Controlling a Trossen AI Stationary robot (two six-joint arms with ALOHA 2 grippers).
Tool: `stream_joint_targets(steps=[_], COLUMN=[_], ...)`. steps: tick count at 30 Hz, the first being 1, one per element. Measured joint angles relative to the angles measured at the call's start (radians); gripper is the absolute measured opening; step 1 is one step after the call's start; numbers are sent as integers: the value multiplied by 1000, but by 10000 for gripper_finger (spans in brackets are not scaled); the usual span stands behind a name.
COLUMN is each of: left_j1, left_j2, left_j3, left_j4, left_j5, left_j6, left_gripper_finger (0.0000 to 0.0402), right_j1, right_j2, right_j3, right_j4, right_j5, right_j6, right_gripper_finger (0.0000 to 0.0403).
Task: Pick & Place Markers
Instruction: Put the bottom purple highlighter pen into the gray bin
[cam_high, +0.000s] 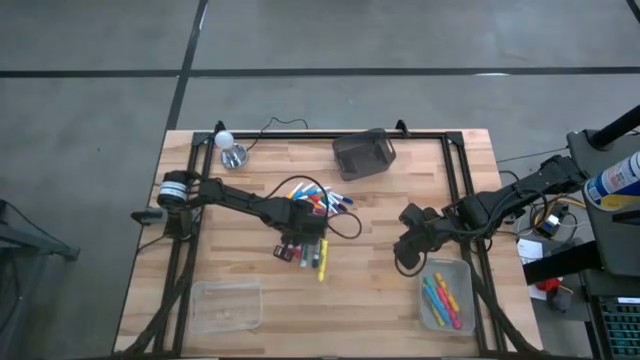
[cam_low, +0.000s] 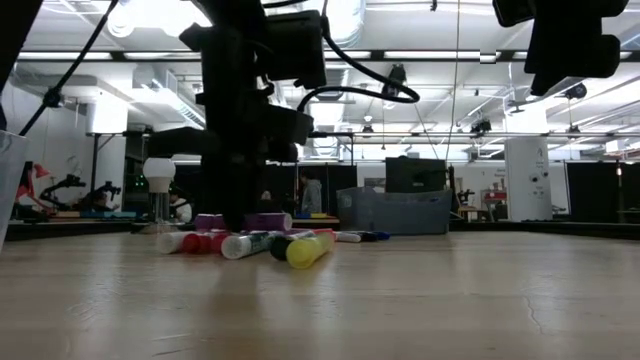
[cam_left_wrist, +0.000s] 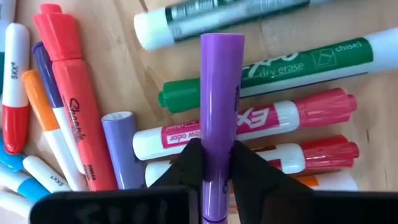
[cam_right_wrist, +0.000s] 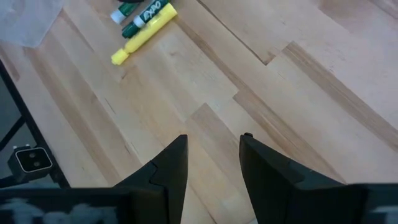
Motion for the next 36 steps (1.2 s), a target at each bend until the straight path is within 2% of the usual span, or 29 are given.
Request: stream_joint_targets(steps=[7,13,18,23,29,36], left_j1=[36,75,77,75,66,53], left_j2=[-39,-56,-56,-57,-58,-58], left_j3=[65,256,420,540,630,638], left_j4=[-90,-170,-162,-156,-125,-115], left_j5=[22,27,108,147,161,166], left_j6=[-15,-28,-69,-109,-124,-131], left_gripper_finger=[45,45,45,45,45,45], right_j1=[0,0,0,-4,-38,-106], right_j2=[0,0,0,0,1,1], right_j3=[0,0,0,0,-2,-2], right_j4=[24,169,284,378,449,562], right_j5=[33,83,150,216,235,232], right_j6=[-19,-171,-300,-406,-421,-486], right_gripper_finger=[137,137,137,139,181,243])
